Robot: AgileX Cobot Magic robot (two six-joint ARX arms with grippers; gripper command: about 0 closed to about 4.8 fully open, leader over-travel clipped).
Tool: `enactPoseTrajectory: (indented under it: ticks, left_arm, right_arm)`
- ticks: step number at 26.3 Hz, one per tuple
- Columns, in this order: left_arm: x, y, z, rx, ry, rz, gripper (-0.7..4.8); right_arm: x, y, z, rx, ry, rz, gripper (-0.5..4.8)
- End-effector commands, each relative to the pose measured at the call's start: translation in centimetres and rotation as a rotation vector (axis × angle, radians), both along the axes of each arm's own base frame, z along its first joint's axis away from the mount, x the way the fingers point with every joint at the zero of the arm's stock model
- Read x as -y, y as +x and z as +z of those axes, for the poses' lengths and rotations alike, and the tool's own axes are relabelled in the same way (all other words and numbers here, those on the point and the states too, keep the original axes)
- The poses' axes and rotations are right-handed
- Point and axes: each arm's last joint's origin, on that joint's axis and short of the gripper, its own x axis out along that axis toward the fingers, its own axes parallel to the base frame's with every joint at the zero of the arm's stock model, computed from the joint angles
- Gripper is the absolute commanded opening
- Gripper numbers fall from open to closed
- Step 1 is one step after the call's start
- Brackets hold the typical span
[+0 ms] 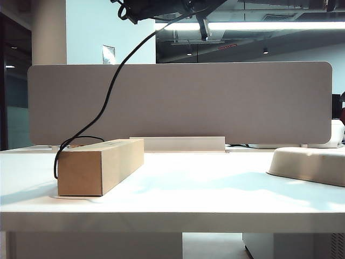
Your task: Pick up the charging cable and the phone, plug the charging cable into the charging port on the phone, and finally place them back on the table.
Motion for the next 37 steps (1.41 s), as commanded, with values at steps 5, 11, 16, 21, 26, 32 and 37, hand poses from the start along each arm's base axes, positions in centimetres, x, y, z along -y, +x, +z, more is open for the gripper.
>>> enactPoseTrajectory:
  ticks: [5, 11, 16, 21, 26, 32, 37]
  left_arm:
    - [0.4, -0.4, 0.5, 0.027, -0.016, 0.003, -0.06]
    - [-0.1, 0.0, 0.6, 0.030, -0.019, 0.016, -0.06]
    - [-0.7, 0.4, 0.8, 0.033, -0.025, 0.019, -0.06]
    - [-1.2, 0.7, 1.0, 0.039, -0.034, 0.015, -0.06]
    - [-0.7, 0.3, 1.1, 0.046, -0.040, -0.020, -0.06]
    - [0.0, -0.2, 1.2, 0.057, -0.048, -0.038, -0.06]
    - [0.4, -0.5, 1.5, 0.074, -0.063, -0.046, -0.06]
  right_arm:
    - [-0.7, -0.3, 0.5, 0.044, -0.013, 0.044, -0.07]
    - [-0.8, -0.4, 0.4, 0.037, -0.028, 0.066, -0.07]
    - [-0.8, -0.4, 0.4, 0.037, -0.036, 0.078, -0.07]
    - [-0.8, -0.4, 0.4, 0.036, -0.035, 0.076, -0.07]
    - [-0.7, -0.2, 0.3, 0.017, -0.019, 0.051, -0.07]
    - [-0.8, -0.2, 0.3, 0.013, -0.011, 0.043, -0.07]
    - [-0.8, -0.1, 0.3, 0.012, -0.011, 0.044, -0.07]
